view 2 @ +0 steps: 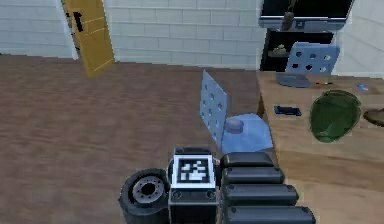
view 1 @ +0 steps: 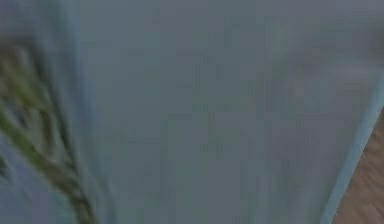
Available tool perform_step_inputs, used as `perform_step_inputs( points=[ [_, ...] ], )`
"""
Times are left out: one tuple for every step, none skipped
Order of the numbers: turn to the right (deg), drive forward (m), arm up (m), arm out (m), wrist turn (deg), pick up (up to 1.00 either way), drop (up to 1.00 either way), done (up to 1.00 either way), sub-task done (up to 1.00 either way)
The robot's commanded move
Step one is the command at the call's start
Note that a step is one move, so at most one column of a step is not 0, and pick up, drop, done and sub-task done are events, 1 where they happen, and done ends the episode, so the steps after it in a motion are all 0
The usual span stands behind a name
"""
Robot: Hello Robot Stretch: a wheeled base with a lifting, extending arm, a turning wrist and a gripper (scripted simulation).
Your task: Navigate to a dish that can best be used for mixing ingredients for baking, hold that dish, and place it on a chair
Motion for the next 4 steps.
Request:
perform_step_inputs(
  points=[
    [-3.0, 0.0, 0.0, 0.0, 0.0, 0.0, 0.0, 0.0, 0.0],
    [0.0, 0.1, 0.0, 0.0, 0.0, 0.0, 0.0, 0.0, 0.0],
    [-45.0, 0.0, 0.0, 0.0, 0.0, 0.0, 0.0, 0.0, 0.0],
    [-24.0, 0.0, 0.0, 0.0, 0.0, 0.0, 0.0, 0.0, 0.0]
  ],
)
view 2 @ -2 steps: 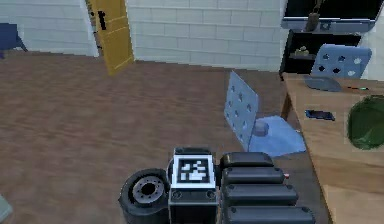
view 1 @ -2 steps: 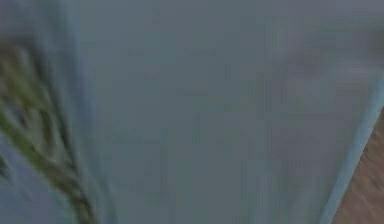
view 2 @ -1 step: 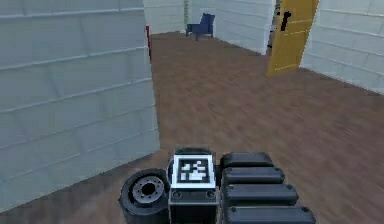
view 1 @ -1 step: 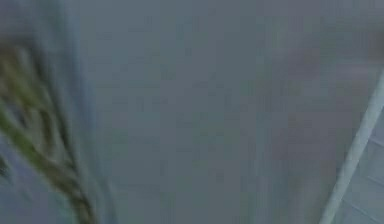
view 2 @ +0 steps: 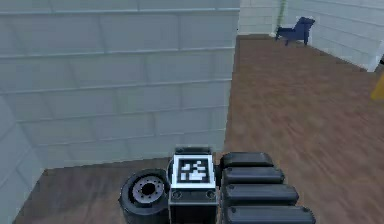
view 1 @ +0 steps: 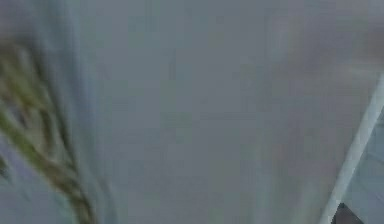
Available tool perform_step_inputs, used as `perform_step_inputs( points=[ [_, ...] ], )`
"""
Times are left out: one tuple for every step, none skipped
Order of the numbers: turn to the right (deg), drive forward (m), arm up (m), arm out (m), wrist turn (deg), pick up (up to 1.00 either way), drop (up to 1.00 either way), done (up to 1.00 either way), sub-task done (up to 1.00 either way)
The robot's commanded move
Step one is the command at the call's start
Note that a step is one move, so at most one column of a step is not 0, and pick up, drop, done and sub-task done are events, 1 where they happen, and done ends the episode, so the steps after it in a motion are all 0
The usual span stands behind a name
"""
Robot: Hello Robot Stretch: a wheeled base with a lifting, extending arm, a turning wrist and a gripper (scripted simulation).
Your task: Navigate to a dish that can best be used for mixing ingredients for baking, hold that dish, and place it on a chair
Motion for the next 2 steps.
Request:
perform_step_inputs(
  points=[
    [0.0, 0.55, 0.0, 0.0, 0.0, 0.0, 0.0, 0.0, 0.0],
    [-45.0, 0.0, 0.0, 0.0, 0.0, 0.0, 0.0, 0.0, 0.0]
  ],
)
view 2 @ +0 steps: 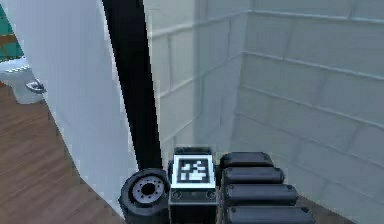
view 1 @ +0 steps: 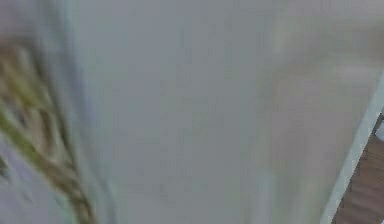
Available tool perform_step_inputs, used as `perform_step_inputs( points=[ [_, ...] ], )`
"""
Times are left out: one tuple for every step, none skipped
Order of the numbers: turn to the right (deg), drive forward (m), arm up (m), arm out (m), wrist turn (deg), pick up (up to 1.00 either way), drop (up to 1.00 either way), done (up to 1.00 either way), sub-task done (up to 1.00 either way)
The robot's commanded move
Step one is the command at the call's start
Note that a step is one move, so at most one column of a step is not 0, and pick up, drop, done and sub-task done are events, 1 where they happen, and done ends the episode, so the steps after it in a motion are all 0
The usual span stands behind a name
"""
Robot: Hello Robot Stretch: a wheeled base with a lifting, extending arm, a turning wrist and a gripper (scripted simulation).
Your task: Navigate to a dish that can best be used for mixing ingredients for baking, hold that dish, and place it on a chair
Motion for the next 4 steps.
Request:
perform_step_inputs(
  points=[
    [-27.0, 0.0, 0.0, 0.0, 0.0, 0.0, 0.0, 0.0, 0.0],
    [0.0, 0.8, 0.0, 0.0, 0.0, 0.0, 0.0, 0.0, 0.0],
    [-39.0, 0.0, 0.0, 0.0, 0.0, 0.0, 0.0, 0.0, 0.0],
    [0.0, 0.05, 0.0, 0.0, 0.0, 0.0, 0.0, 0.0, 0.0]
  ],
)
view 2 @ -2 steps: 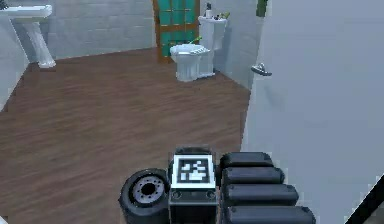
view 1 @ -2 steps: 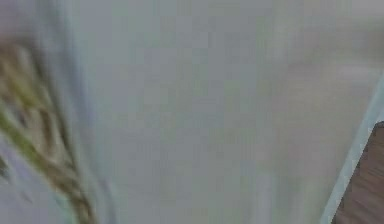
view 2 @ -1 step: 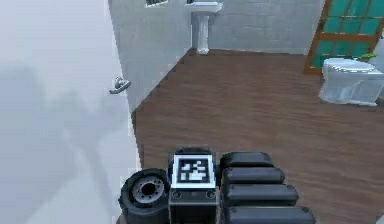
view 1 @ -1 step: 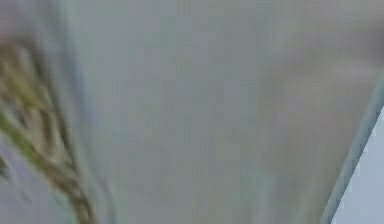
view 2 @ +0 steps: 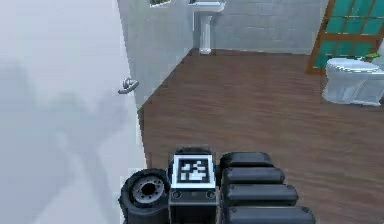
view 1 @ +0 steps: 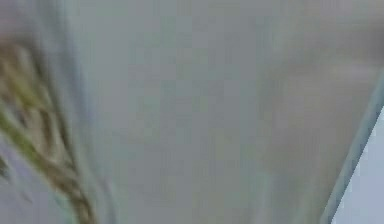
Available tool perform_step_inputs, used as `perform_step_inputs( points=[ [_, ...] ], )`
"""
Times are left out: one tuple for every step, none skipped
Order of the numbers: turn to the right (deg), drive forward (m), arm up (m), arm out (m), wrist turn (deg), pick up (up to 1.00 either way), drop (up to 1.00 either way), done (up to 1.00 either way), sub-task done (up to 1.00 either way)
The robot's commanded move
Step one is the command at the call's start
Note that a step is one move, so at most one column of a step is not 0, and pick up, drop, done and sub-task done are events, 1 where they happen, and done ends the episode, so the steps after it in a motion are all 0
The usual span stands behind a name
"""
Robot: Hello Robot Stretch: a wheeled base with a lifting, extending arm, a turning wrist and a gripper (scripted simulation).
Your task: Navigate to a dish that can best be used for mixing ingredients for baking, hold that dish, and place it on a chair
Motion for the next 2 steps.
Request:
perform_step_inputs(
  points=[
    [0.0, 0.6, 0.0, 0.0, 0.0, 0.0, 0.0, 0.0, 0.0],
    [-45.0, 0.0, 0.0, 0.0, 0.0, 0.0, 0.0, 0.0, 0.0]
  ],
)
